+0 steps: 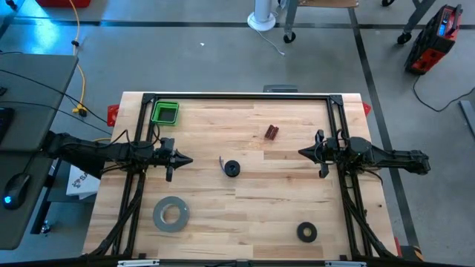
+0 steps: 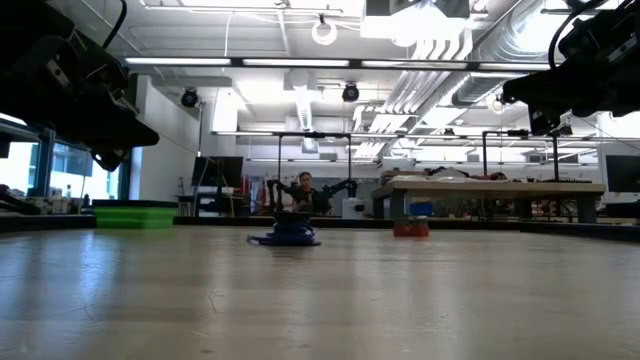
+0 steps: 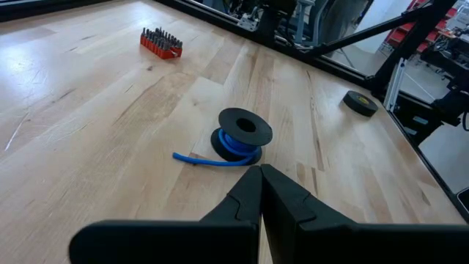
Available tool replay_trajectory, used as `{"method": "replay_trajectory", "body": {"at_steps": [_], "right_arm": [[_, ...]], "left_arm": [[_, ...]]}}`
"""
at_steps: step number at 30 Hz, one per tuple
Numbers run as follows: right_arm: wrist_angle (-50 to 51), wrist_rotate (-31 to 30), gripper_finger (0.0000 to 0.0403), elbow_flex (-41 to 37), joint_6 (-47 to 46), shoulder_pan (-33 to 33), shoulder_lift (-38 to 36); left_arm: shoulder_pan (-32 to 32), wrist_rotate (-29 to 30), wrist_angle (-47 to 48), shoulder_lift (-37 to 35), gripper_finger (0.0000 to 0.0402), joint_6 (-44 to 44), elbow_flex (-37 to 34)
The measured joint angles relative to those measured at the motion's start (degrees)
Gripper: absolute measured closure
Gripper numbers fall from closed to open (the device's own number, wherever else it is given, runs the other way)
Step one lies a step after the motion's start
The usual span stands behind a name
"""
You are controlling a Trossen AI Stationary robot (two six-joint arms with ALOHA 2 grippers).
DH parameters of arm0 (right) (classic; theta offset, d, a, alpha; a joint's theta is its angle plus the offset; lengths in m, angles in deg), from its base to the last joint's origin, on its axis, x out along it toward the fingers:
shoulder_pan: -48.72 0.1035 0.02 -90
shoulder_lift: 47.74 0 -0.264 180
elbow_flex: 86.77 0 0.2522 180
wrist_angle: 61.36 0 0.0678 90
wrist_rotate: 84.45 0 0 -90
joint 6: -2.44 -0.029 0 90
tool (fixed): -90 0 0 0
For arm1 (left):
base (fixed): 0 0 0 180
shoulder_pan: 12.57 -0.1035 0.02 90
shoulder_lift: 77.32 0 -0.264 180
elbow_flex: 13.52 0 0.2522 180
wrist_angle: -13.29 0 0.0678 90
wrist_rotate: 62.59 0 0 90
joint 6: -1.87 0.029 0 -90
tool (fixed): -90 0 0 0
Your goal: Coil cords
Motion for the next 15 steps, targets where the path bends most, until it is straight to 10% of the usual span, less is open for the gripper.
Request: {"method": "replay_trajectory", "body": {"at_steps": [9, 15], "right_arm": [[-2.9, -2.4, 0.0402, 0.0, -2.7, 0.0, 0.0], [-35.3, -21.8, 0.0402, 0.0, -15.7, 0.0, 0.0]], "left_arm": [[0.0, 0.0, 0.0, 0.0, 0.0401, 0.0, 0.0], [0.0, 0.0, 0.0, 0.0, 0.0401, 0.0, 0.0]]}}
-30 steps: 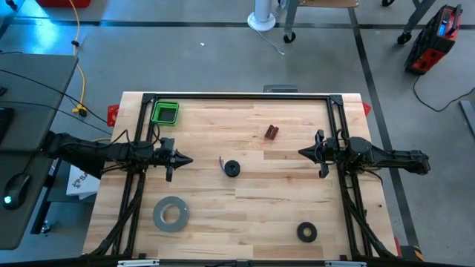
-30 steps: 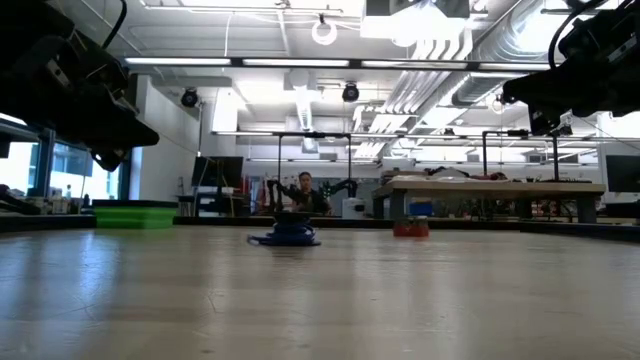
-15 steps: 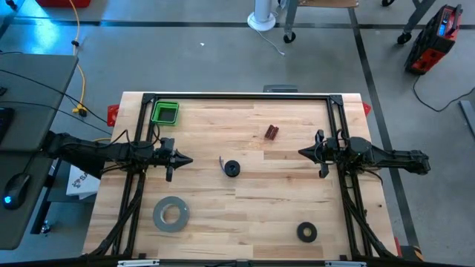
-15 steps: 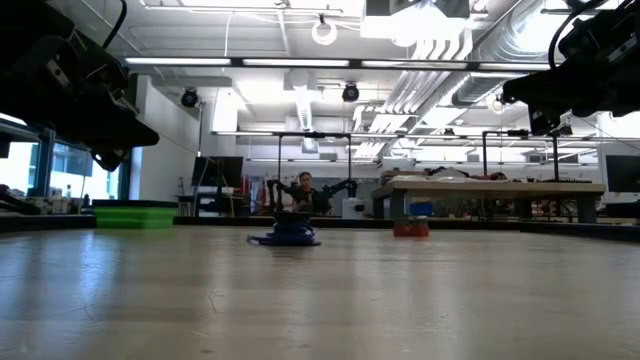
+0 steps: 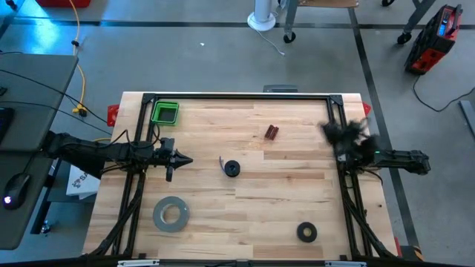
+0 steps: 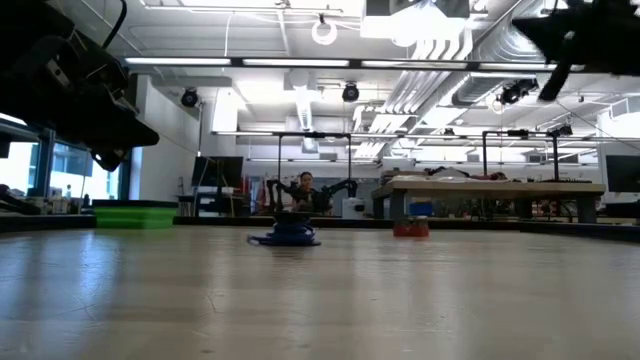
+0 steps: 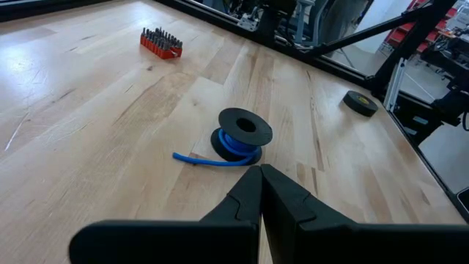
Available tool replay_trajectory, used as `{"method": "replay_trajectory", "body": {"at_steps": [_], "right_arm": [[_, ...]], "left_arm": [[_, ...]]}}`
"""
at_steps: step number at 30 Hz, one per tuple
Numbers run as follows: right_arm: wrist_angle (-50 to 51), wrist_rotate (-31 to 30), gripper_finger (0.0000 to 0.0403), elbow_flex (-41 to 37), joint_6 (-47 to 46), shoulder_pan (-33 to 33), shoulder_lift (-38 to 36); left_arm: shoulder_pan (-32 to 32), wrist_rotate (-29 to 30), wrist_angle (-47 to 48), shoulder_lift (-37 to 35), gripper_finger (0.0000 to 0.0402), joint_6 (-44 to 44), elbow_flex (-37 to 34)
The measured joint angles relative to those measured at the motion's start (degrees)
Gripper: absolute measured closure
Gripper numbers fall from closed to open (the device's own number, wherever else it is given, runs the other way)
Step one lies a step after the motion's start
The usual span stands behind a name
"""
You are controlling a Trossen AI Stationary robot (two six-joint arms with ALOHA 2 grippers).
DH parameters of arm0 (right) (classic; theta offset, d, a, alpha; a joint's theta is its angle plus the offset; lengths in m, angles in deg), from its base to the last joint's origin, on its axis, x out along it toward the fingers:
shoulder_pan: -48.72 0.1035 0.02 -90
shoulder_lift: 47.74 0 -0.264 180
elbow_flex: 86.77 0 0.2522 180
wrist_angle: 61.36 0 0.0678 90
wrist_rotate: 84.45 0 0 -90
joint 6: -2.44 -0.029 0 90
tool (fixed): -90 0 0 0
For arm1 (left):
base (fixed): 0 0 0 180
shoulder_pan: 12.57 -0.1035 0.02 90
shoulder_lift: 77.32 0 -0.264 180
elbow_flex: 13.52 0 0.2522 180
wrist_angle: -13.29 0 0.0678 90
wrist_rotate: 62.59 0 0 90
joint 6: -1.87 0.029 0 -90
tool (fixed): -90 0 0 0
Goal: Coil cords
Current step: Uncoil the blue wire
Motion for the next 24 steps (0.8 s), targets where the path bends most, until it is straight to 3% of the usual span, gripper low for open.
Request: {"method": "replay_trajectory", "body": {"at_steps": [3, 5, 7, 13, 16, 20, 24], "right_arm": [[-15.1, -5.7, 0.0402, 1.3, 7.5, 0.0, 1.4], [-16.7, -5.8, 0.0402, 4.5, 10.4, 0.0, 3.2], [-10.9, -5.2, 0.0402, 8.6, 9.2, 0.0, 6.0], [19.7, -2.5, 0.0402, 21.8, -1.9, 0.0, 21.6], [22.4, -3.4, 0.0402, 25.6, -8.4, 0.0, 29.7], [22.0, -2.4, 0.0402, 30.4, -10.1, 0.0, 38.2], [22.0, -0.6, 0.0402, 35.6, -13.2, 0.0, 44.7]], "left_arm": [[0.0, 0.0, 0.0, 0.0, 0.0401, 0.0, 0.0], [0.0, 0.0, 0.0, 0.0, 0.0401, 0.0, 0.0], [0.0, 0.0, 0.0, 0.0, 0.0401, 0.0, 0.0], [0.0, 0.0, 0.0, 0.0, 0.0401, 0.0, 0.0], [0.0, 0.0, 0.0, 0.0, 0.0401, 0.0, 0.0], [0.0, 0.4, -0.4, 0.0, 0.0401, 0.0, 0.0], [0.0, 2.6, -7.7, 0.0, 0.0401, -1.6, 0.0]]}}
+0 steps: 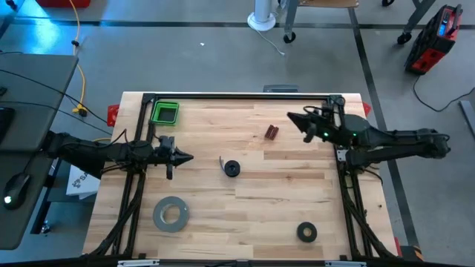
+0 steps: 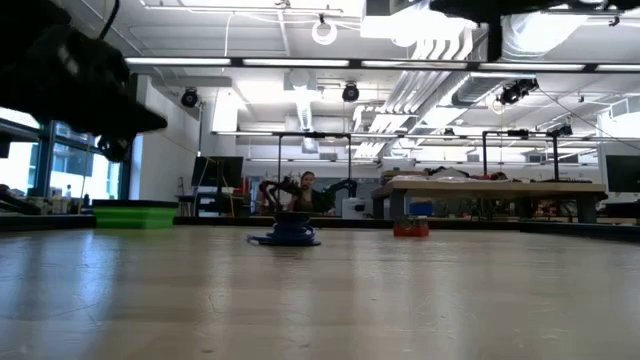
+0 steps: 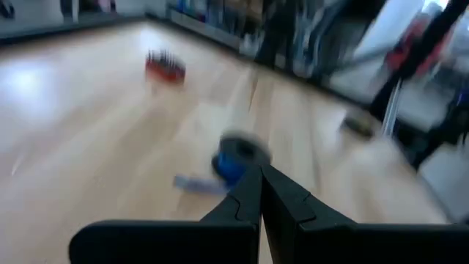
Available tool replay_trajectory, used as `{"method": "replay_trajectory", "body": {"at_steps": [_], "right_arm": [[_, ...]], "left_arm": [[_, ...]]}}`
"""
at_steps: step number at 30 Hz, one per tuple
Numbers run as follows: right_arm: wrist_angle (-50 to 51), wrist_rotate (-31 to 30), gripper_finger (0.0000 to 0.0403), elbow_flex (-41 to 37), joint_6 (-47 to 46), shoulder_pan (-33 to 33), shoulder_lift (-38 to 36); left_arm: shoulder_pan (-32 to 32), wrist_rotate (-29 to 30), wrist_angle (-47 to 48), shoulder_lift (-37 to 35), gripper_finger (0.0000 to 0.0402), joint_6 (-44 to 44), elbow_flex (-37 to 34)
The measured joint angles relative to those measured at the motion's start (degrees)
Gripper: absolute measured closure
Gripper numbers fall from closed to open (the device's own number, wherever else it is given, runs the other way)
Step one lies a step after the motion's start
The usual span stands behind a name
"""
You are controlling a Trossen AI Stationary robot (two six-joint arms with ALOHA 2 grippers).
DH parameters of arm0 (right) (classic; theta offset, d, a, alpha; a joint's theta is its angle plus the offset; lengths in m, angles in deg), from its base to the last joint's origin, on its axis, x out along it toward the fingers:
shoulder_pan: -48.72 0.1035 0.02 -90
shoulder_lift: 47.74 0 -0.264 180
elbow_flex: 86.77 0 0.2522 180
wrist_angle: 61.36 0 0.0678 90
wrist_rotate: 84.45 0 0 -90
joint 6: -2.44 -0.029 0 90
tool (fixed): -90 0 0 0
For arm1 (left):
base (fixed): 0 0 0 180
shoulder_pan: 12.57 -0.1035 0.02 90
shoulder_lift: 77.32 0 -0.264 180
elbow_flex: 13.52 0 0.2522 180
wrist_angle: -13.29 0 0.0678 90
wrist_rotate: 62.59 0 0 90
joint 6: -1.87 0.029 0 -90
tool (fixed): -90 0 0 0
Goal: Coil cords
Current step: Uncoil the blue wire
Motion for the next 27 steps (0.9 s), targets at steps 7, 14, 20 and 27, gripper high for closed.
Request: {"method": "replay_trajectory", "body": {"at_steps": [7, 14, 20, 27], "right_arm": [[0.0, -0.1, 0.0402, 10.1, 4.3, 0.0, 7.5], [6.8, -2.1, 0.0402, 18.3, 10.4, 0.0, 10.2], [25.7, -7.9, 0.0402, 23.8, 8.6, -0.5, 9.2], [50.4, -2.0, 0.0402, 27.3, 1.6, -1.5, 8.8]], "left_arm": [[0.0, 10.6, -24.2, 0.0, 0.0401, -21.7, 0.0], [-0.7, 13.5, -25.9, 2.9, 0.0401, -32.3, 2.7], [-4.4, 1.3, 1.7, 15.4, 0.0385, -35.0, 13.5], [-5.4, -8.6, 10.9, 28.3, 0.0306, -49.3, 16.7]]}}
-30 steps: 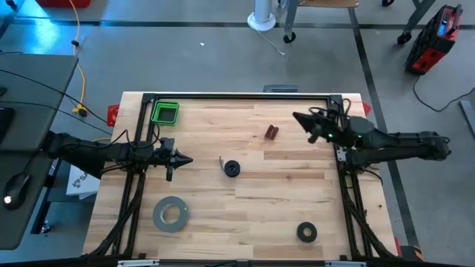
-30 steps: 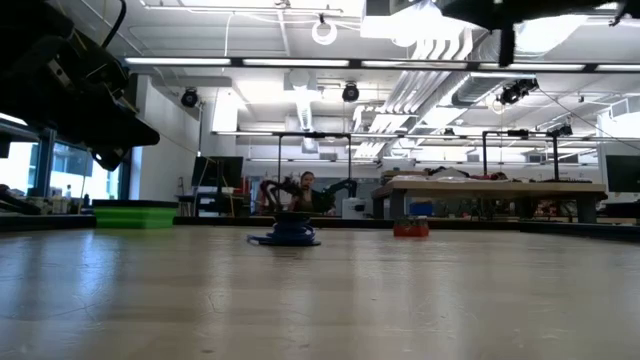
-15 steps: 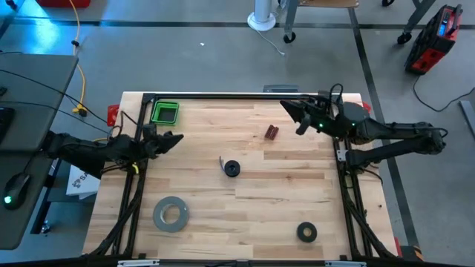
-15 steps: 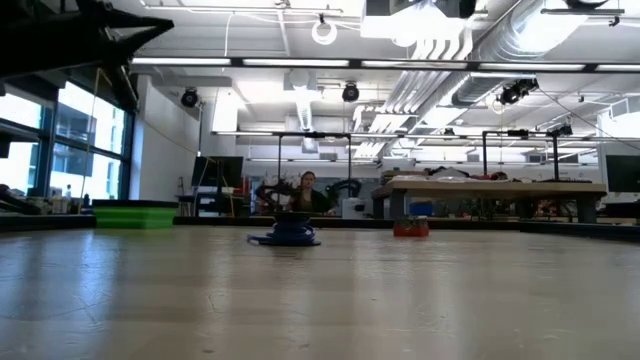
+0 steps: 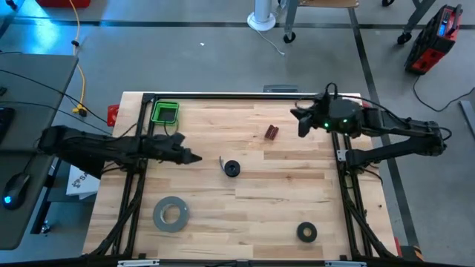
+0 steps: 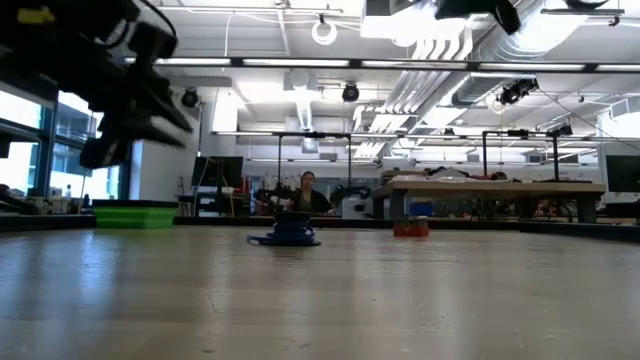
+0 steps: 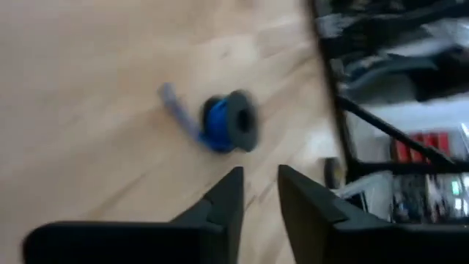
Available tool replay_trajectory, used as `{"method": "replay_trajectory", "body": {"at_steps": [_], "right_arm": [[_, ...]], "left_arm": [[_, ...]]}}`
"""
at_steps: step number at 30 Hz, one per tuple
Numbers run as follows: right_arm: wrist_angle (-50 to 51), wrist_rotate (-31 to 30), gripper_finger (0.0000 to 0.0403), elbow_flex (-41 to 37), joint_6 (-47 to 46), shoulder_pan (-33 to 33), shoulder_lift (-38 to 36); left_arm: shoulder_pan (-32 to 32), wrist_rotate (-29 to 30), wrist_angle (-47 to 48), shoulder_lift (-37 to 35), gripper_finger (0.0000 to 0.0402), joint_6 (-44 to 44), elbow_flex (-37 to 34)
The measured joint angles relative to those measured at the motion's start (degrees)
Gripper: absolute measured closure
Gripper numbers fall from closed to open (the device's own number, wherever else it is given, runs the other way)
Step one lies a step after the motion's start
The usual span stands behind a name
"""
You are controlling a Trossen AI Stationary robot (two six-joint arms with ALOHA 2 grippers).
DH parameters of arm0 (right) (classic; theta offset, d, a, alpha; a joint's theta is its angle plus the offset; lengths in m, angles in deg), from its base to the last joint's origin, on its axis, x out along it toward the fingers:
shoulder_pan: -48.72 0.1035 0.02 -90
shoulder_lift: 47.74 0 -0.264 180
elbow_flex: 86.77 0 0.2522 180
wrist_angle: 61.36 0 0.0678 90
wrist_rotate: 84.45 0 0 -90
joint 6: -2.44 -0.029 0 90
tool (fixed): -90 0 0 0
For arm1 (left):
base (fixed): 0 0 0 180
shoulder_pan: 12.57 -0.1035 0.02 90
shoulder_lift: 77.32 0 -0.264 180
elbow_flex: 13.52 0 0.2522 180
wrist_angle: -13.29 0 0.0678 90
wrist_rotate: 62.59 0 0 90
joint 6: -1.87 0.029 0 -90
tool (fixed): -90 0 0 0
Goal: Coil cords
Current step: Uncoil the blue wire
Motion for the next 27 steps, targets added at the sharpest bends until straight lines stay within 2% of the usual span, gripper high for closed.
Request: {"method": "replay_trajectory", "body": {"at_steps": [3, 6, 11, 18, 20, 24, 27], "right_arm": [[7.8, 2.6, 0.0402, -0.6, -2.8, 0.0, -0.2], [10.2, 4.8, 0.0402, -2.5, -2.6, 0.0, -0.8], [10.3, 9.1, 0.0402, -6.1, -2.5, 0.1, -2.2], [9.8, 11.9, 0.0402, -7.9, -2.4, 0.0, -2.2], [9.4, 11.9, 0.0402, -7.9, -2.4, 0.0, -2.3], [8.8, 11.9, 0.0402, -7.9, -2.4, 0.0, -2.7], [8.7, 11.9, 0.0402, -7.9, -2.4, 0.0, -2.7]], "left_arm": [[0.0, -0.4, -8.3, 7.2, 0.0267, -6.8, -0.1], [0.0, 0.0, -18.4, 15.0, 0.0234, -10.0, 0.0], [0.0, -0.8, -20.8, 25.2, 0.0198, -15.1, 3.1], [0.0, -3.4, -19.8, 35.8, 0.0191, -14.9, 11.1], [0.0, -4.7, -17.9, 38.6, 0.0191, -16.5, 12.0], [0.0, -7.7, -19.7, 42.7, 0.0191, -18.6, 12.3], [0.1, -6.6, -22.8, 44.1, 0.0191, -18.8, 12.3]]}}
